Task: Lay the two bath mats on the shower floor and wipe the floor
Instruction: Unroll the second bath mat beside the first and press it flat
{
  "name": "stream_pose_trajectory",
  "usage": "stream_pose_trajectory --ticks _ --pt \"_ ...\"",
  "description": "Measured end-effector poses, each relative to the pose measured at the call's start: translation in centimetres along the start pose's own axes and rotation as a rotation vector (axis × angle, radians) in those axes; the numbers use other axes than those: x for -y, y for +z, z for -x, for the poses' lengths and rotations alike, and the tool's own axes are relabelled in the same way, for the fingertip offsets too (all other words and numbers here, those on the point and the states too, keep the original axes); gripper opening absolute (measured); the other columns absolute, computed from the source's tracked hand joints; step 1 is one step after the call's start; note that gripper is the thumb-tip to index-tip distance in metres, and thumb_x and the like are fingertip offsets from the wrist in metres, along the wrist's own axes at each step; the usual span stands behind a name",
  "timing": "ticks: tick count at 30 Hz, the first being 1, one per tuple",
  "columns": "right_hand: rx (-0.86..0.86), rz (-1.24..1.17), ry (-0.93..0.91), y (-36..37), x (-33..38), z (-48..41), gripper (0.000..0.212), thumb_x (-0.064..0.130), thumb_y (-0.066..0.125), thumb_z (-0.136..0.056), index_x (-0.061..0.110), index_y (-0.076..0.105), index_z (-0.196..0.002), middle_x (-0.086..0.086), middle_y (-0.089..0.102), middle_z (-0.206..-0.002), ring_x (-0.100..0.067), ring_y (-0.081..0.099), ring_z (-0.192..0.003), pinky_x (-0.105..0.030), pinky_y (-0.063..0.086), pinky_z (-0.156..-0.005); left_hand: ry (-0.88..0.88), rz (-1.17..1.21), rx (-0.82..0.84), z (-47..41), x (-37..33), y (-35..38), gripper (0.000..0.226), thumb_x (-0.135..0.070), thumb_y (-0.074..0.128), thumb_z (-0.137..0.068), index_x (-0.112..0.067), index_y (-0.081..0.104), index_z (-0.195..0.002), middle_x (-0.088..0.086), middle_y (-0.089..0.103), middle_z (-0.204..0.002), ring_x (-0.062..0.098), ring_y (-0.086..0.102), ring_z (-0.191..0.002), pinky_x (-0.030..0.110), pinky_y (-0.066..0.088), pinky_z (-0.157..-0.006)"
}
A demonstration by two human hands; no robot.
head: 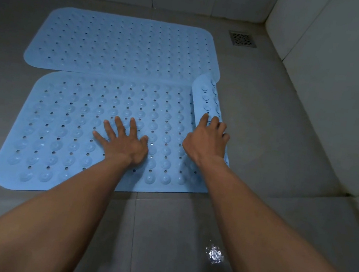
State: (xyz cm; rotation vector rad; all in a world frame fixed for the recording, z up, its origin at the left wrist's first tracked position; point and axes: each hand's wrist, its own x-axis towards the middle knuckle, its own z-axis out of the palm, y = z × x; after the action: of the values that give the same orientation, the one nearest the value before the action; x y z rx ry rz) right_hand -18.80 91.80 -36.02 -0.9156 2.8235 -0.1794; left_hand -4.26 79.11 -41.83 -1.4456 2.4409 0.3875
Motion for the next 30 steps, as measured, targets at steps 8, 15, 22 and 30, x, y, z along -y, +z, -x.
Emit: stream_pose_trajectory --ticks 8,15,22,30 --pt "0.066 0.021 -0.003 0.4 -3.8 -1.1 0.077 0.016 0.048 -0.094 0.013 0.006 -0.158 -0.016 0.003 -0.164 -0.048 0.017 -0.145 -0.059 0.025 -0.115 0.34 0.032 -0.098 0.5 -8.9 1.7 0.065 -0.063 0.008 -0.099 -0.036 -0.003 -0.157 0.012 -0.015 -0.165 0.037 -0.021 -0.149 0.066 -0.015 -0.113" --pt "0.011 0.145 -0.049 0.1 -7.2 -1.8 0.083 0.016 0.056 -0.091 0.013 0.007 -0.157 -0.012 0.017 -0.162 -0.039 0.025 -0.142 -0.057 0.031 -0.11 0.385 -0.023 -0.144 0.3 -9.6 3.3 0.065 -0.067 0.002 -0.097 -0.042 -0.007 -0.156 0.008 -0.015 -0.165 0.033 -0.021 -0.149 0.067 -0.014 -0.113" --pt "-0.067 0.34 -0.046 -0.1 -8.6 -2.1 0.087 0.024 0.066 -0.09 0.005 0.013 -0.156 -0.014 0.009 -0.164 -0.031 0.036 -0.135 -0.051 0.036 -0.102 0.379 -0.028 -0.163 0.3 -9.3 2.9 0.066 -0.068 0.004 -0.096 -0.042 -0.004 -0.156 0.007 -0.01 -0.166 0.032 -0.015 -0.151 0.066 -0.011 -0.115" --pt "0.117 0.551 -0.022 -0.8 -8.6 -2.1 0.041 0.033 0.048 -0.095 0.014 0.057 -0.131 -0.015 0.042 -0.15 -0.039 0.008 -0.15 -0.076 -0.002 -0.109 0.381 -0.062 -0.191 -0.1 -9.0 2.2 0.069 -0.073 0.007 -0.093 -0.045 0.004 -0.155 0.007 -0.006 -0.167 0.036 -0.01 -0.151 0.07 -0.011 -0.112"
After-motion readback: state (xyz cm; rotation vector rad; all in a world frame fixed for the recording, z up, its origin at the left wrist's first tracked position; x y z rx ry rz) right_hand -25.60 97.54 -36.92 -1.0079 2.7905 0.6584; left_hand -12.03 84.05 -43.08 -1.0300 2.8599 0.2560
